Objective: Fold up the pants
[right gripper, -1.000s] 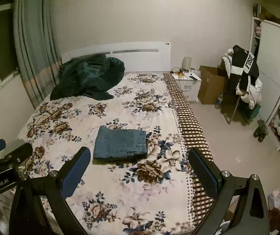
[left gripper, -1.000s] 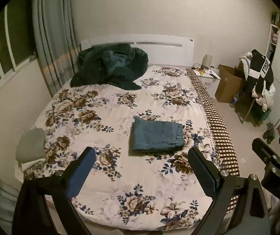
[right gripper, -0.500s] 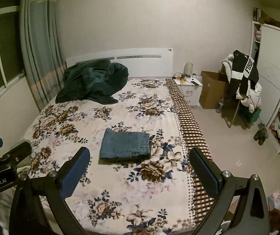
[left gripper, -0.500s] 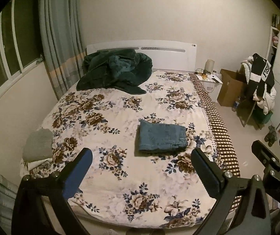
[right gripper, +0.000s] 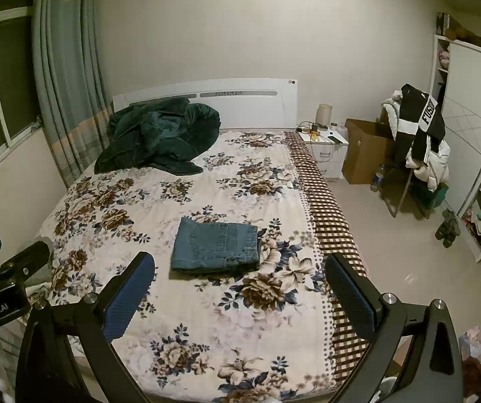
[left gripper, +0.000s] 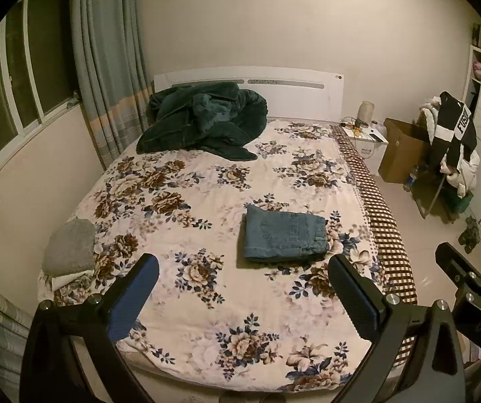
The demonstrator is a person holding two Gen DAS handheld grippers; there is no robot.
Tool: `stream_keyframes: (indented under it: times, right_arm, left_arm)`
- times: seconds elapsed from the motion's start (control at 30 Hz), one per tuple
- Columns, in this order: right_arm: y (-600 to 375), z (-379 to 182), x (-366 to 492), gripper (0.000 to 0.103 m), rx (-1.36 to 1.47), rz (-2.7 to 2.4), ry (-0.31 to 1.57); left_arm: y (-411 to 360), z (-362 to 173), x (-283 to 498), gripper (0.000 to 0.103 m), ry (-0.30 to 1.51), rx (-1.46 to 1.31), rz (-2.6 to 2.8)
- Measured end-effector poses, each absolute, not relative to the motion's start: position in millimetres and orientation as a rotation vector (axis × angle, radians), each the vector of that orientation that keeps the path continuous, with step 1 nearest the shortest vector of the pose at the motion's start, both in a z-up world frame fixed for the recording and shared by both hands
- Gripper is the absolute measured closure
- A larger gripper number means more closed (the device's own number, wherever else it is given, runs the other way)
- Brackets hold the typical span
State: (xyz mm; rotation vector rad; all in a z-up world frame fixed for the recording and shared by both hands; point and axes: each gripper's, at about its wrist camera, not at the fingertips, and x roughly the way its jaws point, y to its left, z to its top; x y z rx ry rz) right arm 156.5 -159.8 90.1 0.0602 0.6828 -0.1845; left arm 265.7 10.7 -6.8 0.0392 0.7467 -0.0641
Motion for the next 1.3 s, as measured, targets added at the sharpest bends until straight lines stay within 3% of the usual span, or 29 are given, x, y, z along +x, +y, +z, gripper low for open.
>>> stream_keyframes:
  times: [1.3]
  right_arm:
    - [-146.0,90.7,168.6,0.000,0.063,-0.173,0.676]
  left_arm:
    - [18.3,-2.3,264.8,0.000,0.743,0.036,-0.043]
